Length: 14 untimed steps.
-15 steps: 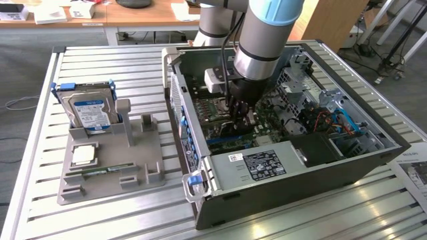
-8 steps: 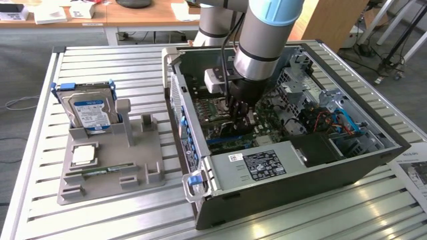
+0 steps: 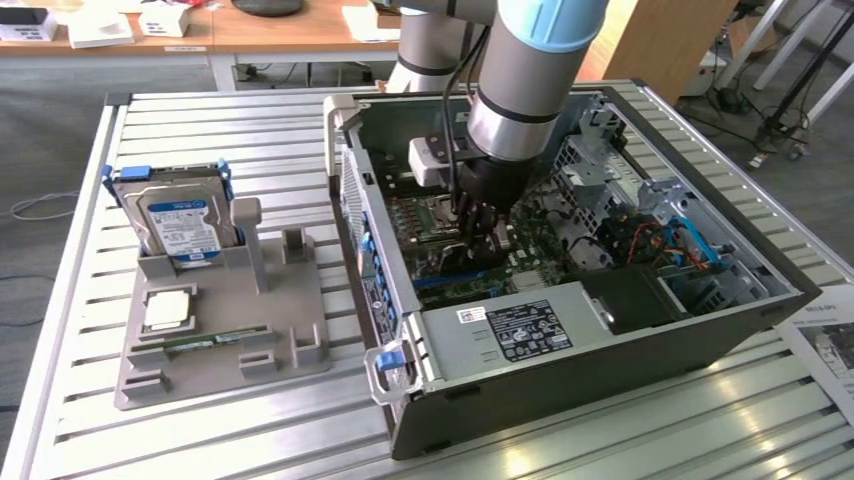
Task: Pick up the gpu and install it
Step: 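Insert the gpu into the slot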
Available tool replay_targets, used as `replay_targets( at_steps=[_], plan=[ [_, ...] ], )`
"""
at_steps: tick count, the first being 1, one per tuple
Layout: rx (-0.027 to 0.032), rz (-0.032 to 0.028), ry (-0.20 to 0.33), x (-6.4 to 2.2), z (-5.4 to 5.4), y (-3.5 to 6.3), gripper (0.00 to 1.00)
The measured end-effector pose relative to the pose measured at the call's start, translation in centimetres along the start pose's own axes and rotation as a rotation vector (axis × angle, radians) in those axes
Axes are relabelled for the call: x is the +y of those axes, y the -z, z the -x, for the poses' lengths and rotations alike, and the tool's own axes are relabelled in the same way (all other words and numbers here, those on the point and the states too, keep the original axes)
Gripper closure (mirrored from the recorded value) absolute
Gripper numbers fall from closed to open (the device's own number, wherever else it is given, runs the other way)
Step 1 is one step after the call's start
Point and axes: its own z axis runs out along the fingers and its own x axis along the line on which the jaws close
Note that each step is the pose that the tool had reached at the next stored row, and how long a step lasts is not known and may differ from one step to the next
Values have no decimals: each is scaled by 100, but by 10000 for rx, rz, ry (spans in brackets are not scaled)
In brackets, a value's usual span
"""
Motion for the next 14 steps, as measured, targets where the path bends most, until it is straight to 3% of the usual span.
replay_targets(
  at_steps=[2,4,14],
  plan=[
    [-78,0,-4,0,0,0,73],
    [-118,-1,-5,0,0,1,73],
    [-119,2,59,0,-11,1,73]
  ],
)
